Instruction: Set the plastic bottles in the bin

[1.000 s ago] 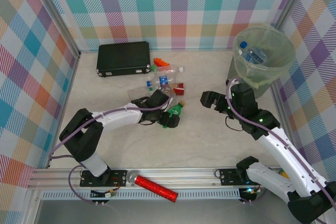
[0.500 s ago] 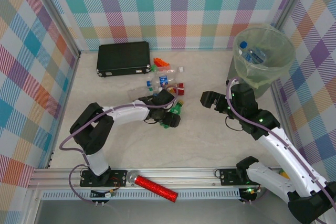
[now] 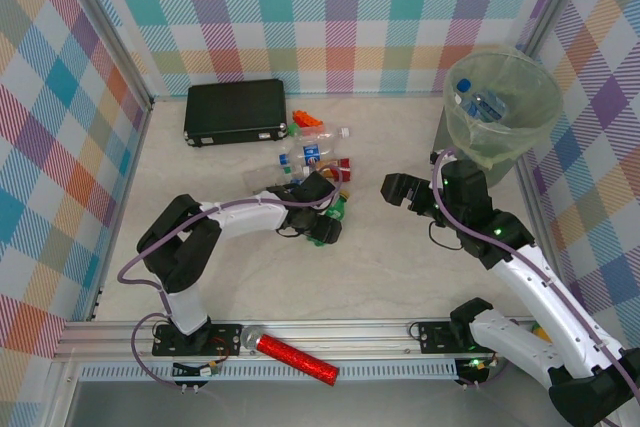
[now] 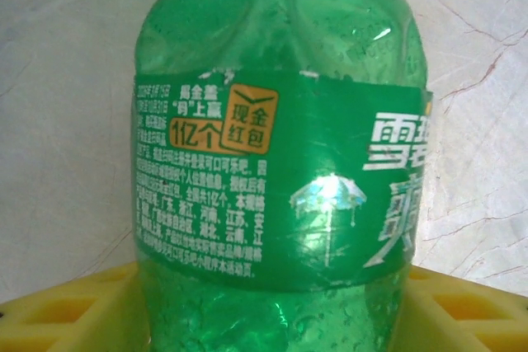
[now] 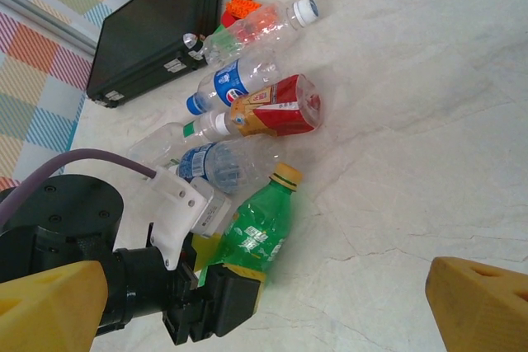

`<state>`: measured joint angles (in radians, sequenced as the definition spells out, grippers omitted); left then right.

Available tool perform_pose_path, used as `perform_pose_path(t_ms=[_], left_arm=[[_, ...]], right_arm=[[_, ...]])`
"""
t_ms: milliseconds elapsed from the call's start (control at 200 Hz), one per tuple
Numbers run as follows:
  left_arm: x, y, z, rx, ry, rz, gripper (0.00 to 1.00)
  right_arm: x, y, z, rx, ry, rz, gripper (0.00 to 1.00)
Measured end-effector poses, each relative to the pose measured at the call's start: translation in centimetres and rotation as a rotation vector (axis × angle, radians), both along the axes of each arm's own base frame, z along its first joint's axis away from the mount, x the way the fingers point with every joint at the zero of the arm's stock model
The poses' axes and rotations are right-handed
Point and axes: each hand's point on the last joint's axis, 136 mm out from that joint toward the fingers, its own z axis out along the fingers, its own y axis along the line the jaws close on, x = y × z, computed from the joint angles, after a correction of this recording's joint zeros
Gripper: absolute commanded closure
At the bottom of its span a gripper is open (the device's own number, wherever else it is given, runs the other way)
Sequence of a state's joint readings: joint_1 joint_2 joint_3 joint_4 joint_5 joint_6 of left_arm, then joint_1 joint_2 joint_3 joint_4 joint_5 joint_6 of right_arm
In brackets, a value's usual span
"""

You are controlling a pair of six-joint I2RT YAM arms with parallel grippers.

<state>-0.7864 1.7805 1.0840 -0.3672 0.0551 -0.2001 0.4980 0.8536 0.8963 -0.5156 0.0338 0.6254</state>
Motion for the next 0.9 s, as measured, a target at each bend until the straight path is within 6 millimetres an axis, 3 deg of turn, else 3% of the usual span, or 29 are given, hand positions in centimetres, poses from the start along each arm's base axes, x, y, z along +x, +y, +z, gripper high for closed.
perform_pose_path(t_ms=[195,330,430,640,900], left_arm=[[-0.1,-0.3,0.2,0.011,-0.02,-0.016,0.45],[-0.5,-0.8,0.8,0.007,-0.04,-0.031,0.45],[-1.0,-1.4,2.8,-0.024,-0.084,-0.047,0.45],[-2.4,-2.9,9.0,-0.134,-0.218,-0.089,0.45],[-4.4,-3.4,13.1,-0.207,-0.319,-0.122,0.45]], right_arm=[[-0.1,0.3,0.1,0.012,0.003,0.016,0.0],[-0.2,0.8,0.1,0.04,0.007,0.033,0.11],[-0.4,1.4,-0.1,0.065,0.018,0.055,0.2],[-0.2,2.7,-0.3,0.11,0.046,0.098,0.39],[0.7,4.6,-1.5,0.139,0.119,0.148,0.43]])
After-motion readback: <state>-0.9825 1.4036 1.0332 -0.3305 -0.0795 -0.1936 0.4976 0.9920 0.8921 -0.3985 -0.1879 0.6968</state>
